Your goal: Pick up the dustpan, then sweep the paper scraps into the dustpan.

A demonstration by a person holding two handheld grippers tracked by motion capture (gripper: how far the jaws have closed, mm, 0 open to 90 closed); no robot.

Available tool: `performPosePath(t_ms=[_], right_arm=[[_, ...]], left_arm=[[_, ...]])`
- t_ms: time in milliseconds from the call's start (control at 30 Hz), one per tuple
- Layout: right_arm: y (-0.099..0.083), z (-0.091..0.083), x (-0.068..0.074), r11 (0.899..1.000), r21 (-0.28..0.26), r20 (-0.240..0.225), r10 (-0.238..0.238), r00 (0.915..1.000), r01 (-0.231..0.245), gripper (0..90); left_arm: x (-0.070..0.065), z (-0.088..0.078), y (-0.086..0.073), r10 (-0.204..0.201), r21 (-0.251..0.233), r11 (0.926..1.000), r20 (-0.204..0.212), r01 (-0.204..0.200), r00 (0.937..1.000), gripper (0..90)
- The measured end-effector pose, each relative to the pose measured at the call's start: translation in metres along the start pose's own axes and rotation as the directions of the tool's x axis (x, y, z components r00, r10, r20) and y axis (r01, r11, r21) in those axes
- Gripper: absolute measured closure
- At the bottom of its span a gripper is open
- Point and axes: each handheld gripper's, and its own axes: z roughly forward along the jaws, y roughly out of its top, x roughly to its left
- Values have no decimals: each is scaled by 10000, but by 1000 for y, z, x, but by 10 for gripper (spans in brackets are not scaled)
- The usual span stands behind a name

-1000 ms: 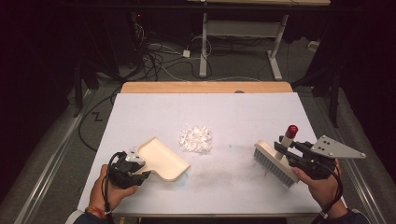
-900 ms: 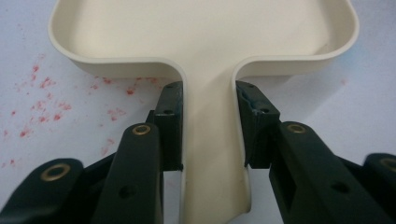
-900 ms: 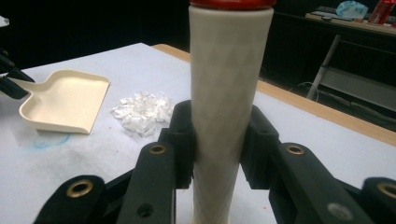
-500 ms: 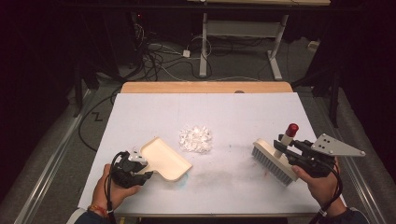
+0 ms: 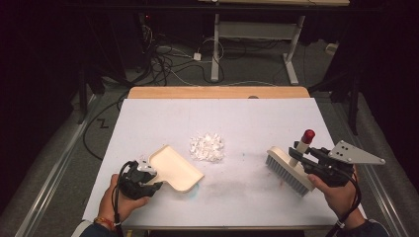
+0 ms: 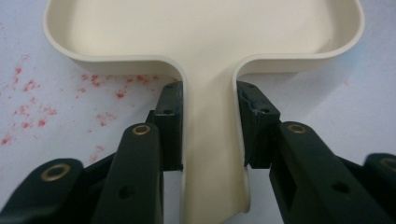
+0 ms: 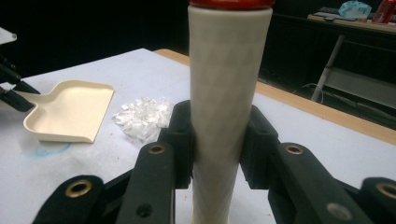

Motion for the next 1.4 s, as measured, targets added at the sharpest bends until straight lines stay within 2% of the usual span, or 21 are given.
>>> performPosePath(t_ms=[233, 267, 367, 400, 533, 633, 667, 800, 900, 967, 1000, 1033, 1100, 1233, 1400], right_arm=[[1, 12, 2, 9999, -130, -221, -59, 9997, 56, 699], [2, 18, 3, 9998, -180, -217, 71, 9997, -75, 699], [4, 25, 5, 9999, -132, -308, 6, 9995, -10, 699], [7, 33, 5, 9998, -125, -376, -185, 9991, 181, 699], [15, 45, 3, 9995, -226, -404, -217, 9989, 208, 699], [29, 66, -1, 9988, -437, -359, -219, 9991, 203, 699], [33, 72, -3, 9980, -538, -336, -350, 9988, 332, 699], [45, 96, -9, 9956, -859, 146, -363, 9992, 374, 699], [53, 118, -13, 9965, -762, 338, -320, 9989, 345, 699], [58, 134, -13, 9967, -605, 544, -517, 9972, 550, 699], [58, 134, -13, 9967, -605, 544, -517, 9972, 550, 699], [63, 148, -12, 9963, -452, 637, -706, 9955, 736, 699], [66, 161, -11, 9967, -450, 631, -652, 9959, 681, 699], [67, 187, -8, 9973, -399, 711, -592, 9957, 622, 699], [64, 215, 2, 9978, -367, 1087, -510, 9928, 553, 699]], left_arm=[[1, 1, 0, -38, 35, 10000, 44, 38, 10000, 637], [1, 0, 1, -25, 20, 10000, 37, 25, 10000, 637], [0, 0, 2, 23, 37, 10000, -1, -23, 10000, 637], [1, 1, 1, -30, 26, 10000, 50, 29, 10000, 637], [1, 2, 0, -40, 101, 9999, 75, 39, 10000, 637], [2, 4, 1, -86, 121, 9999, 129, 85, 9999, 637], [2, 4, 2, -64, 199, 9998, 142, 61, 9999, 638], [0, 5, 3, -18, 179, 9998, 56, 17, 10000, 637], [-1, 5, 3, 34, 213, 9998, 97, -36, 9999, 637], [-2, 5, 3, 91, 221, 9997, 80, -93, 9999, 637], [-2, 5, 3, 91, 221, 9997, 80, -93, 9999, 637], [-2, 5, 3, 164, 233, 9996, 103, -167, 9998, 637], [-1, 5, 3, 165, 234, 9996, 114, -168, 9998, 637], [-2, 6, 5, 261, 233, 9994, 85, -263, 9996, 637], [-1, 7, 6, 191, 215, 9996, 202, -195, 9996, 637]])
